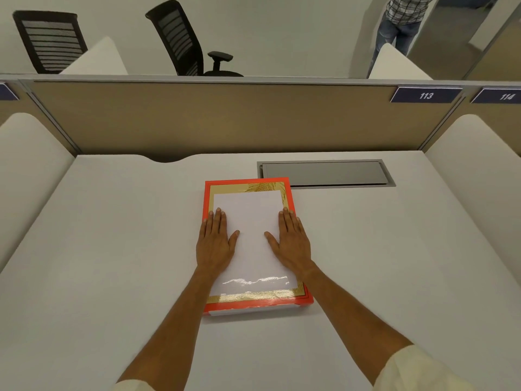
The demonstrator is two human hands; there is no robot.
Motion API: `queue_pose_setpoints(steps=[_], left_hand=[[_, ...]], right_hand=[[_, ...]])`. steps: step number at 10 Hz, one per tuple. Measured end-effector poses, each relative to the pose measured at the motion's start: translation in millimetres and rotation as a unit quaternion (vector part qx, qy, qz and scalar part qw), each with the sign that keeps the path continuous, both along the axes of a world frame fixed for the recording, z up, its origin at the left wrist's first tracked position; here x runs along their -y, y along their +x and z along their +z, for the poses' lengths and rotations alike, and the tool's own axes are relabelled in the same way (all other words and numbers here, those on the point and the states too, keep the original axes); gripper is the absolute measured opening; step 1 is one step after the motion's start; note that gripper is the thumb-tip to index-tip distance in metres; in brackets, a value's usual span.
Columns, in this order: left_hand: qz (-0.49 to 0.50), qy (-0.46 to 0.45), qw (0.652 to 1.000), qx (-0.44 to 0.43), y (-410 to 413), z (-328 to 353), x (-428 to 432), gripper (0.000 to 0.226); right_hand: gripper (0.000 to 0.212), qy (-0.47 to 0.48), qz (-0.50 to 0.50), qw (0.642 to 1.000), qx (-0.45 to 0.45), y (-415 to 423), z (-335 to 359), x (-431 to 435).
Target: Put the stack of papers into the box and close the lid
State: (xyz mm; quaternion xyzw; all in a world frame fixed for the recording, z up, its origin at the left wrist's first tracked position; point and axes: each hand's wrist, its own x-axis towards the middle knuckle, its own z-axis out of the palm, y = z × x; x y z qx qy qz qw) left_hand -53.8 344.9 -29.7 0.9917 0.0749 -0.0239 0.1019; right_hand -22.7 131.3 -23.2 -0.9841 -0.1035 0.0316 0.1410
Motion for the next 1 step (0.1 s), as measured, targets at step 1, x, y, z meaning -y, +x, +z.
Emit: queue_pose_setpoints(steps=[1], left_hand=[[0.005,-0.005,1.000,0.016,-0.8,4.0,8.1,0.087]], right_hand=[[0.078,0.000,0.006,1.000,0.004,0.2,4.8,4.7]])
